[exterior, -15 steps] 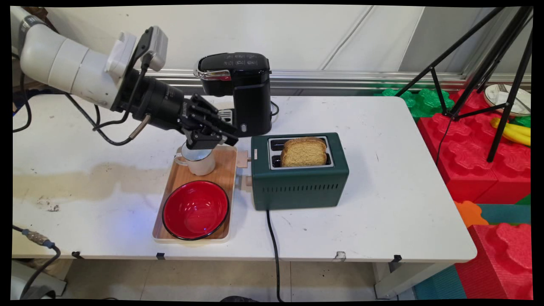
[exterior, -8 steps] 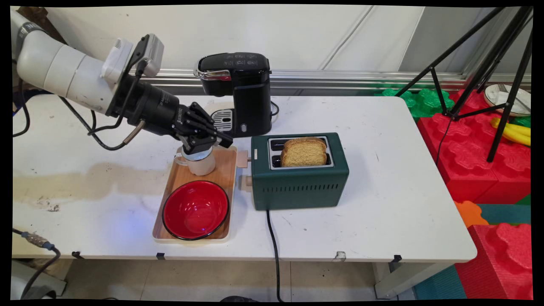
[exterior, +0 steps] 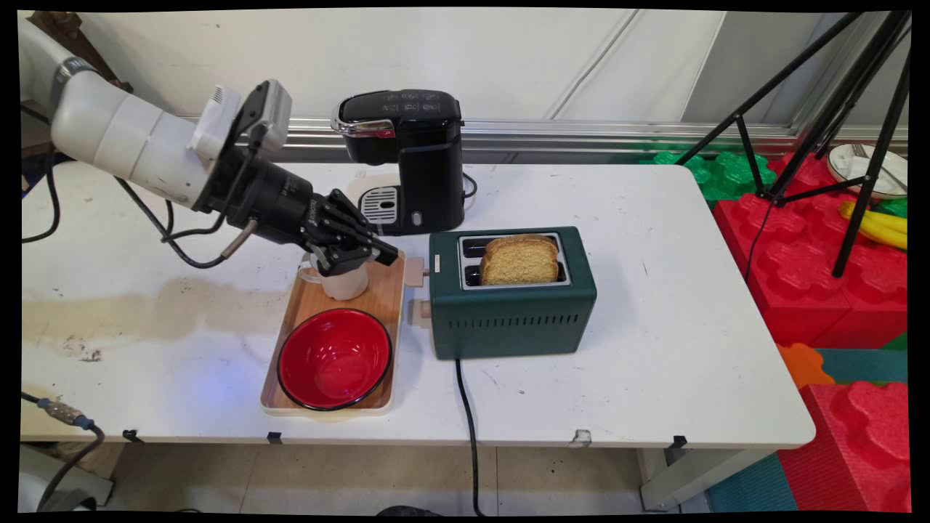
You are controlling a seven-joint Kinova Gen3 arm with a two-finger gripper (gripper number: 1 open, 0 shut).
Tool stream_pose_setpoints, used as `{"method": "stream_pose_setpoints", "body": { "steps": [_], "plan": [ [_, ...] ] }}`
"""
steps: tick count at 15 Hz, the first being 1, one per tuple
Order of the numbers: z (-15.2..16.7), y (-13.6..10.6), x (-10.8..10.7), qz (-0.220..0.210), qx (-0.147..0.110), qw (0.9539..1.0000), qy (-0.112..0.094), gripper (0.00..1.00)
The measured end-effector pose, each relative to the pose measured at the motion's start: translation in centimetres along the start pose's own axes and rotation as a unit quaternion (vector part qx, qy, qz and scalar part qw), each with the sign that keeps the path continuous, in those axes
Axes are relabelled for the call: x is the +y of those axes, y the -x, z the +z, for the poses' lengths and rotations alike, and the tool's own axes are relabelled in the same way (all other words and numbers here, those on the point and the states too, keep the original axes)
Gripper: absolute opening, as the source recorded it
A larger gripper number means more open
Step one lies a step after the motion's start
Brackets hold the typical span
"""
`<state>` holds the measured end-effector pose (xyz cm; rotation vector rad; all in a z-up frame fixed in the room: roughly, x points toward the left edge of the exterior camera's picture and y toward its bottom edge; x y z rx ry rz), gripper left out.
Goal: Press the toaster switch
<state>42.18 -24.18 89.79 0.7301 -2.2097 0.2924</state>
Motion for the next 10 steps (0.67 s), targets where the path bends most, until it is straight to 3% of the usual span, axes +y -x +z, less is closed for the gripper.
{"method": "stream_pose_setpoints", "body": {
  "steps": [10],
  "plan": [
    [3.5, 0.5, -0.5, -0.006, -0.008, 0.9999, -0.008, 0.00]
  ]
}}
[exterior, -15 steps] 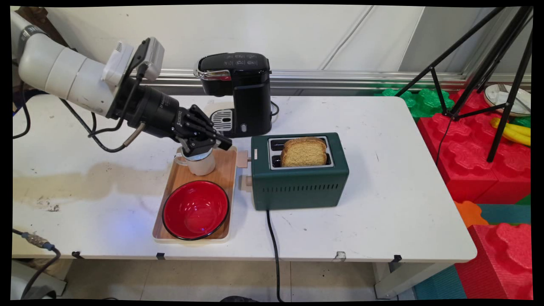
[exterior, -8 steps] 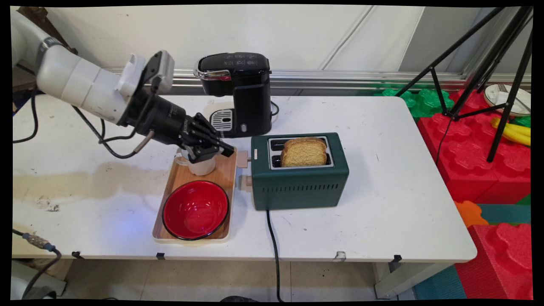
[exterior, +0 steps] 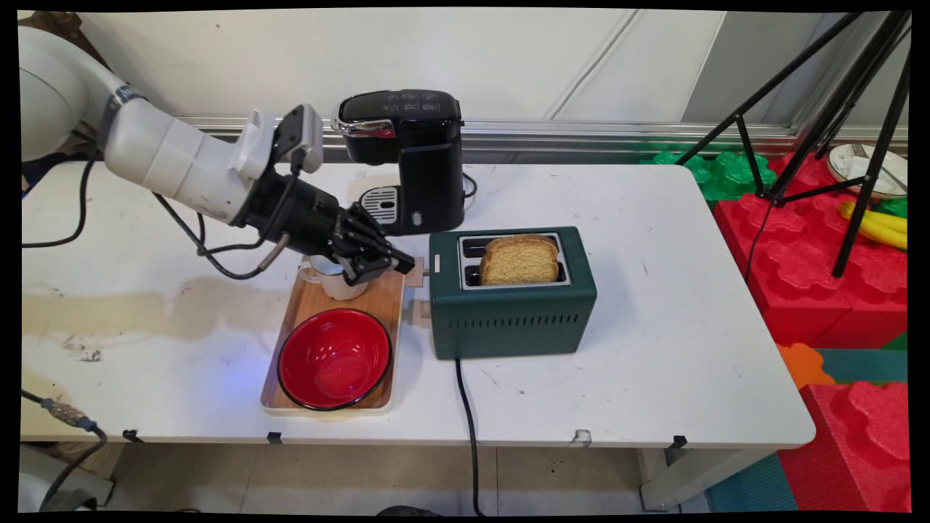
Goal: Press the toaster switch
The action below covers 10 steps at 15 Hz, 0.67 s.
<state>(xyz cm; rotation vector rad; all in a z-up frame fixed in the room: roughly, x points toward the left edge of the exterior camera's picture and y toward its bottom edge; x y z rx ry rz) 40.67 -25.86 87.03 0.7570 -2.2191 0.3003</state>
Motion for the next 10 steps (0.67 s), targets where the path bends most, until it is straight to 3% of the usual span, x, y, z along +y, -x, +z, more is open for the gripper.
{"method": "stream_pose_setpoints", "body": {
  "steps": [10],
  "plan": [
    [3.2, 1.0, -0.1, -0.004, -0.008, 1.0000, 0.004, 0.00]
  ]
}}
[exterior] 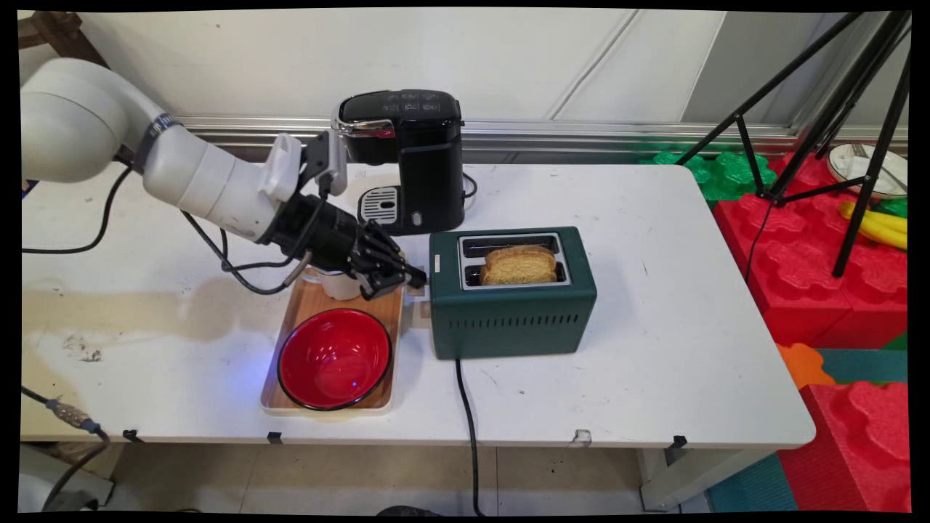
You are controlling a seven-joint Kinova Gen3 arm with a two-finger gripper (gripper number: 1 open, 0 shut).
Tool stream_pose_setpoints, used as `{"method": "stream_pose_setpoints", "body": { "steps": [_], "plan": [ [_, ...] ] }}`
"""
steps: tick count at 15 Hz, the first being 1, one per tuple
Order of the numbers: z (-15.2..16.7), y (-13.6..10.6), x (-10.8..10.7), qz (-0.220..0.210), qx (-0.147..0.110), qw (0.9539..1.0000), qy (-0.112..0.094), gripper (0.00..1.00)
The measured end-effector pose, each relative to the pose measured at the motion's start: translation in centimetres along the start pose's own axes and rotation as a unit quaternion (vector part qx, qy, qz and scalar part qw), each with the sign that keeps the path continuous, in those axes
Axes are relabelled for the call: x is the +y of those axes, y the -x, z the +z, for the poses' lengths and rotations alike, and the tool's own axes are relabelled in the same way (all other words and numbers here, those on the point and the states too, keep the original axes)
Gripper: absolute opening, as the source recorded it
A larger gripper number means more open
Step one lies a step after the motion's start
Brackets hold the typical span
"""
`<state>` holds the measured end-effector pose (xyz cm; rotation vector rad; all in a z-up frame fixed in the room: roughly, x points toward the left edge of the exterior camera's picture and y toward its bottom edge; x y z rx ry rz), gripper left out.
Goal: Press the toaster switch
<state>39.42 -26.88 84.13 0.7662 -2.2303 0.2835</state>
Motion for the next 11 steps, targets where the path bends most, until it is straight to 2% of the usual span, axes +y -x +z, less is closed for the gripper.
{"method": "stream_pose_setpoints", "body": {
  "steps": [11],
  "plan": [
    [2.0, 2.1, 0.1, 0.000, -0.022, 0.9997, 0.007, 0.00]
  ]
}}
